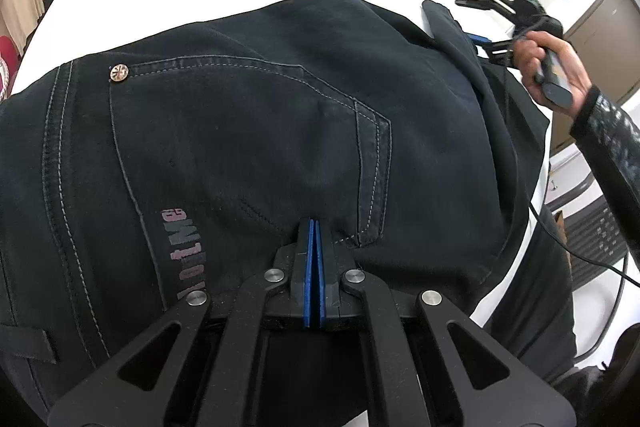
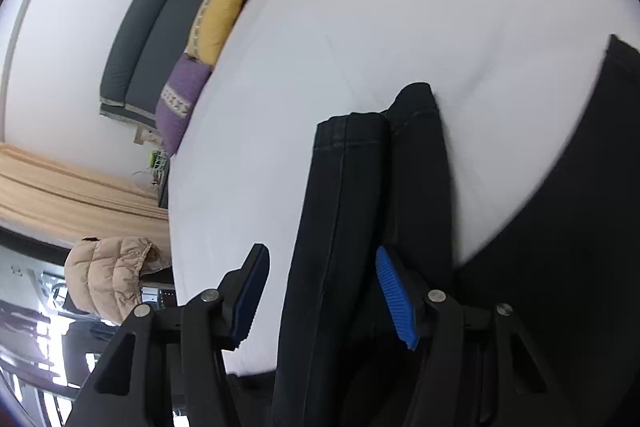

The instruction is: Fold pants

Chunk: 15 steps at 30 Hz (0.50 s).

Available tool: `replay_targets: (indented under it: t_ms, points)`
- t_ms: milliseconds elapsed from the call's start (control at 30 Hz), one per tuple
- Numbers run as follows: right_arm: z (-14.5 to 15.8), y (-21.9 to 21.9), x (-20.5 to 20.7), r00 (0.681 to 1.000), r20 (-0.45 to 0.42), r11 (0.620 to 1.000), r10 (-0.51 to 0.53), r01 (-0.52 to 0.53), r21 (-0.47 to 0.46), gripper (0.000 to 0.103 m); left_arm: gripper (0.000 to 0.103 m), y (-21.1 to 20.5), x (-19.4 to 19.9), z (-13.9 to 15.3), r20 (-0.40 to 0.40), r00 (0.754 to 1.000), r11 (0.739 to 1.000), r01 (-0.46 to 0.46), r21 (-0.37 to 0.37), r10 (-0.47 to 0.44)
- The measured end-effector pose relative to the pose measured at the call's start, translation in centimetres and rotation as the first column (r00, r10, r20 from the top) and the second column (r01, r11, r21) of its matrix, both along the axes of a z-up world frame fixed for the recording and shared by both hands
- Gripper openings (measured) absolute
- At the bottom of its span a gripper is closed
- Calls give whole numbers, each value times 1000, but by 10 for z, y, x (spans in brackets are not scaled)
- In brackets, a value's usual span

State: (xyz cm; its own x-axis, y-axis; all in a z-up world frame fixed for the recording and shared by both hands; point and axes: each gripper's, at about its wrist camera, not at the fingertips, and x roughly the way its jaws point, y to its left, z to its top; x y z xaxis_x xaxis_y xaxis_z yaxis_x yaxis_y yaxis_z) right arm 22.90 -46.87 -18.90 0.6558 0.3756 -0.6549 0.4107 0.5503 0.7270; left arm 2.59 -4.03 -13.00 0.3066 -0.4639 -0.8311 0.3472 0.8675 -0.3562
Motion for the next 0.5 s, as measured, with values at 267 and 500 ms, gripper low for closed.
replay_targets:
  t_ms: [267,500]
  points:
    - [-12,-7,13,1000,-6,1000,9,-9,24,5,1,5,-3,0,-7,1000,1000,-2,-4,2]
    - [48,-27,-42,986,163,997,-29,40,-67,4,1,5,-3,1,1,1000,1000,1,9,-1]
